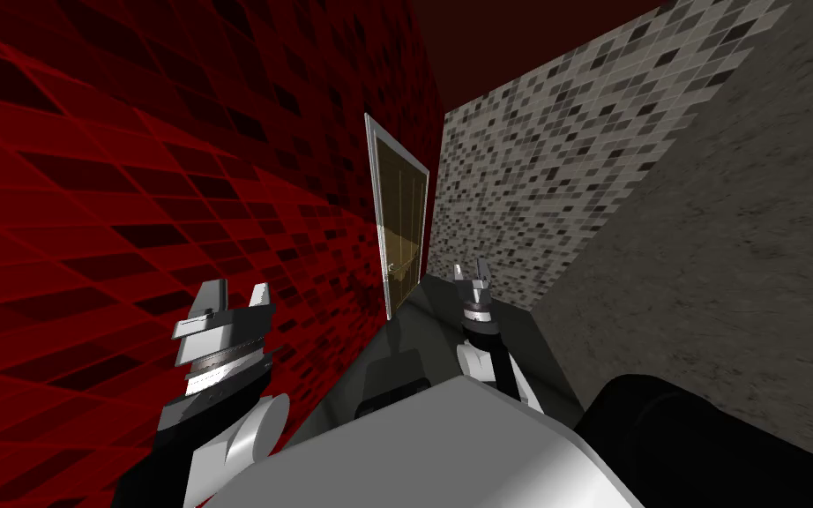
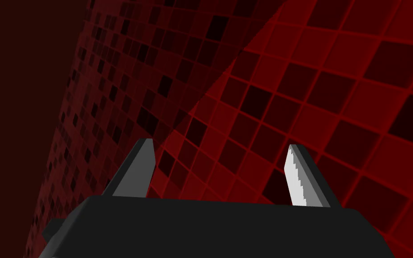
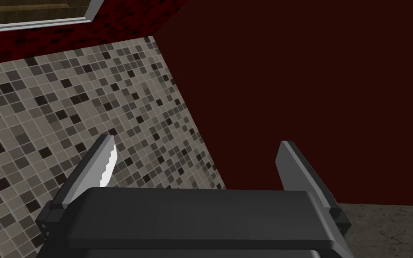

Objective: Pull the door open

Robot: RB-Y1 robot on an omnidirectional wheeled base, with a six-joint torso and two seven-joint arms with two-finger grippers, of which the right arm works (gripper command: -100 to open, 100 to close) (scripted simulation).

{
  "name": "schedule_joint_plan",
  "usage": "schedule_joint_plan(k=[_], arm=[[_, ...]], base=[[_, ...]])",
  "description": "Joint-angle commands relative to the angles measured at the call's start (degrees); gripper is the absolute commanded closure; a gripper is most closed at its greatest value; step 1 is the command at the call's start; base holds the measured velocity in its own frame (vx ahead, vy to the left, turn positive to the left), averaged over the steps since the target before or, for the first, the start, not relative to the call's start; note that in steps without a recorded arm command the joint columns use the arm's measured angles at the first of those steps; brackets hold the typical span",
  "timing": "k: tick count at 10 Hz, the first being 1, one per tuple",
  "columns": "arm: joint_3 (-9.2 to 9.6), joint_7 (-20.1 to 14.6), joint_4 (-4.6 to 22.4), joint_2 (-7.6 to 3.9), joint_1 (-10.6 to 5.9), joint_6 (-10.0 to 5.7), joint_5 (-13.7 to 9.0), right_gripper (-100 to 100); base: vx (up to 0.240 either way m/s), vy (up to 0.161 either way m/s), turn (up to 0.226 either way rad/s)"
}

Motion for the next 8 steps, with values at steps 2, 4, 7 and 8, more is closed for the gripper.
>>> schedule_joint_plan(k=[2, 4, 7, 8], arm=[[-0.04, -0.1, 2.9, -0.67, -1.12, -0.43, -0.2, -100], [-0.06, -0.2, 5.3, -1.19, -2.05, -0.79, -0.4, -100], [-0.13, -0.5, 10.4, -2.19, -4.02, -1.55, -0.8, -100], [-0.15, -0.6, 12.2, -2.57, -4.83, -1.86, -1.0, -100]], base=[[0.031, -0.042, 0.155], [0.057, -0.063, 0.136], [0.058, -0.077, 0.171], [0.067, -0.083, 0.195]])
